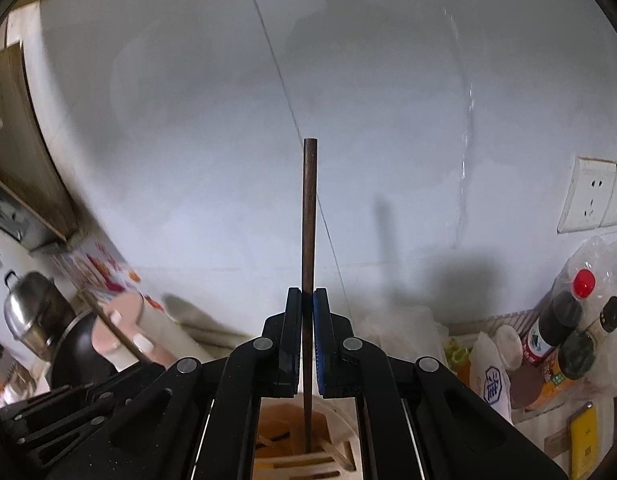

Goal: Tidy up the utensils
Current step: 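Lift both held chopsticks and carry them over the beige holder, then lower both chopsticks into the holder slots and open both tools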

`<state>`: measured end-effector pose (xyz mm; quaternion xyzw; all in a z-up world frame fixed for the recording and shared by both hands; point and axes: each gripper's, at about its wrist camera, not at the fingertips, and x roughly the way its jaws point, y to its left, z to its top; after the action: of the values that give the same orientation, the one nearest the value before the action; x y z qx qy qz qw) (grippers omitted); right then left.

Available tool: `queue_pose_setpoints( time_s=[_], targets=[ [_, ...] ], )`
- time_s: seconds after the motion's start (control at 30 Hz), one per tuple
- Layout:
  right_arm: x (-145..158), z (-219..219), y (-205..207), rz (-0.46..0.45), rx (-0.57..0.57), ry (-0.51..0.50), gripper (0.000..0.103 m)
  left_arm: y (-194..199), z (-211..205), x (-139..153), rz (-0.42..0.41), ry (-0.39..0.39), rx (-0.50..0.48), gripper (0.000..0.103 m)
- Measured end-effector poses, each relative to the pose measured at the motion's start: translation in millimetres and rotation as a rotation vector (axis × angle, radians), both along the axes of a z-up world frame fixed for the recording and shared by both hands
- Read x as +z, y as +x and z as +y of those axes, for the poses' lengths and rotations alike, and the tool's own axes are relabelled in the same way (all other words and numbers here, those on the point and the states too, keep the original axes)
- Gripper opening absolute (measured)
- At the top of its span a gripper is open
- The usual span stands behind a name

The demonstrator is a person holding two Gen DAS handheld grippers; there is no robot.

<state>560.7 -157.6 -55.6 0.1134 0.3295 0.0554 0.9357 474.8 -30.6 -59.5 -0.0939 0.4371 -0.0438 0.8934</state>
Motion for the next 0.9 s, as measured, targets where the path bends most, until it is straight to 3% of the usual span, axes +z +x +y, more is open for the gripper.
queue_pose_setpoints(
  time_s=[0.43,0.7,0.9],
  targets=[
    [-26,2,-24,0.098,-0.011,-0.033,0.006,9,15,-25,0.064,0.001,-0.013,0.005],
    [-32,6,-26,0.147,-0.015,-0.043,0.006,14,20,-26,0.067,-0.001,-0.023,0.006],
    [-39,11,-16,0.226,0.019,-0.049,0.006,4,17,-18,0.081,-0.079,-0.056,0.006]
  ],
)
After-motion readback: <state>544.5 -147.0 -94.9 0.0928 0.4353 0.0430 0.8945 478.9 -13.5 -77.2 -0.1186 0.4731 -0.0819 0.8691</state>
